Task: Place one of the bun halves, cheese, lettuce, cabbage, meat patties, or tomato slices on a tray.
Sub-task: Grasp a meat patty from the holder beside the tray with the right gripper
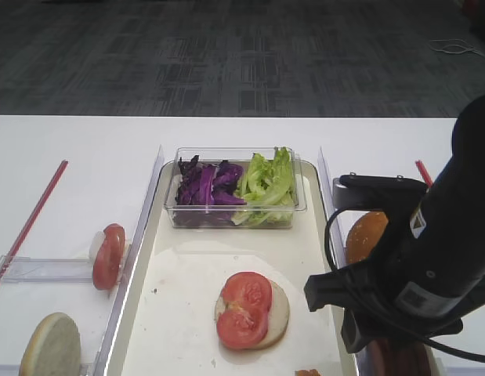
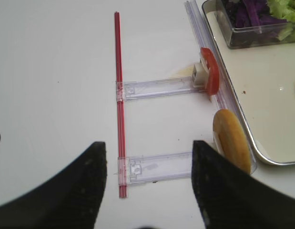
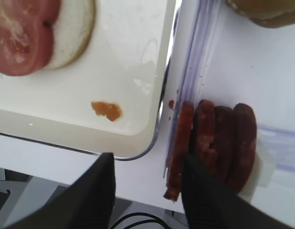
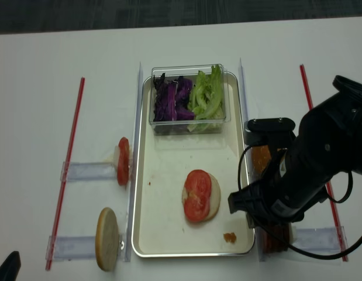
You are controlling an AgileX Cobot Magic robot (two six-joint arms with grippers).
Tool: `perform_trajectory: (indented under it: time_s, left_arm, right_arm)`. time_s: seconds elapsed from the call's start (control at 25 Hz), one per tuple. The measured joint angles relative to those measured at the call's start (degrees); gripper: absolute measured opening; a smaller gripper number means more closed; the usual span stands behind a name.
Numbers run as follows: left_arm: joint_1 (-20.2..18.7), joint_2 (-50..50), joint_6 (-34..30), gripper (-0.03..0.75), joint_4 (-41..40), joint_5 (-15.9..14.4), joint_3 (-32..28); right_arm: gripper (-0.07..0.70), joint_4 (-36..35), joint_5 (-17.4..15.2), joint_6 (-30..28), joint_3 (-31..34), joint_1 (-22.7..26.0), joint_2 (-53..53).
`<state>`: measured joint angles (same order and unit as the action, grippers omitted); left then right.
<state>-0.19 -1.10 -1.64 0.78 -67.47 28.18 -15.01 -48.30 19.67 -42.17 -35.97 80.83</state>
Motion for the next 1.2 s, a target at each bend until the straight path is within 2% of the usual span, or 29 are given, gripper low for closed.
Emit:
perform_trajectory:
  time_s: [0.32, 1.2]
  left_arm:
    - [0.0, 0.0, 0.0, 0.41, 0.0, 0.0, 0.0]
    - [0.0, 0.0, 0.0, 0.41, 0.0, 0.0, 0.0]
  right_arm:
    - [0.283, 1.6, 0.8, 1.5, 0.0, 0.0, 0.0]
    - [0.278, 1.7, 0.8, 2.2, -0.2, 0.0, 5.8]
